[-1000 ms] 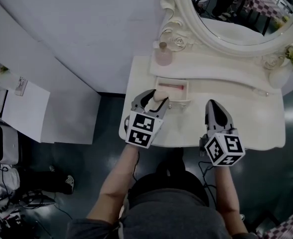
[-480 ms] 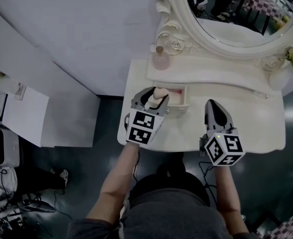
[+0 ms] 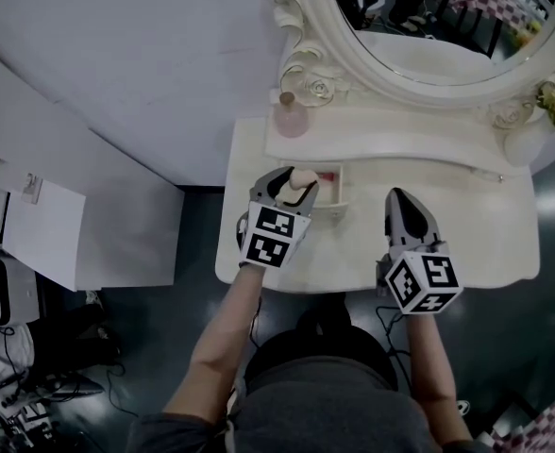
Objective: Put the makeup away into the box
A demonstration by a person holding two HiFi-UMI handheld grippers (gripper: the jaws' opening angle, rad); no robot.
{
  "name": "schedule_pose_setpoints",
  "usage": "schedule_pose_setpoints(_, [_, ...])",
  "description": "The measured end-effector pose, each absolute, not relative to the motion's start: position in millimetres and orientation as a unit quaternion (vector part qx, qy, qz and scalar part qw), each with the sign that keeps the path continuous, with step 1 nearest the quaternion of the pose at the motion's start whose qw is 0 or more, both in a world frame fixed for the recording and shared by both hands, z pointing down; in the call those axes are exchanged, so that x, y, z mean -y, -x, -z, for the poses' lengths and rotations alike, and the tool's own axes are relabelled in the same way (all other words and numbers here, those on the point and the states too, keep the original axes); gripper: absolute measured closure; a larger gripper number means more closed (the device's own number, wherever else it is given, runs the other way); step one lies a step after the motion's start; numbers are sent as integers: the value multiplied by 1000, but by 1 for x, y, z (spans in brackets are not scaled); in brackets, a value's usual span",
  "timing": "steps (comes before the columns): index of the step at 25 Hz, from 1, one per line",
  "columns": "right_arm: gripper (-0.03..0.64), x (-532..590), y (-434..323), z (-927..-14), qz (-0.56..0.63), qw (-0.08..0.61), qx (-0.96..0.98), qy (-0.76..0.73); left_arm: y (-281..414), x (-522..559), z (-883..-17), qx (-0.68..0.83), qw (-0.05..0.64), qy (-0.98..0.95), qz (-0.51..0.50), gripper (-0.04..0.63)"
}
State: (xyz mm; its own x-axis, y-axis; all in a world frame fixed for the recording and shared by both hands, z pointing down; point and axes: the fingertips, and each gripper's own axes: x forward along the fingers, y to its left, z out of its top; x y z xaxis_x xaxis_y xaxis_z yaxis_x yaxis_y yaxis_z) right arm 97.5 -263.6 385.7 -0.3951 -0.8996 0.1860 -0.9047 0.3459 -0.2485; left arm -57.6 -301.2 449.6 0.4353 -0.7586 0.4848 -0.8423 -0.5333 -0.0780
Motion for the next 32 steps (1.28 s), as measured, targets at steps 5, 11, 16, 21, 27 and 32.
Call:
schedule_pose_setpoints(5, [612,267,-107,-390,-161,11,815,-557,49,308,-468,463,106,-842,-254,393])
schedule_pose_setpoints(11, [612,272,-115,-393,-163,13,810,-563,43,317,-486,455,123,-839,-273,393])
schedule_pose_setpoints(16, [612,274,-120,-395,-165,18,807,-567,41,321,-499,450,123,-833,-296,393])
schedule_pose_setpoints(21, [612,275,-121,-397,-169,21,805,-568,38,322,-504,438,129,-827,-329,393])
schedule_pose_setpoints(27, [612,273,-122,-399,-170,22,804,-570,34,319,-509,425,129,-823,-353,391])
schedule_pose_setpoints(32, [612,270,-120,-399,-170,23,805,-567,34,319,-509,423,133,-825,-351,385])
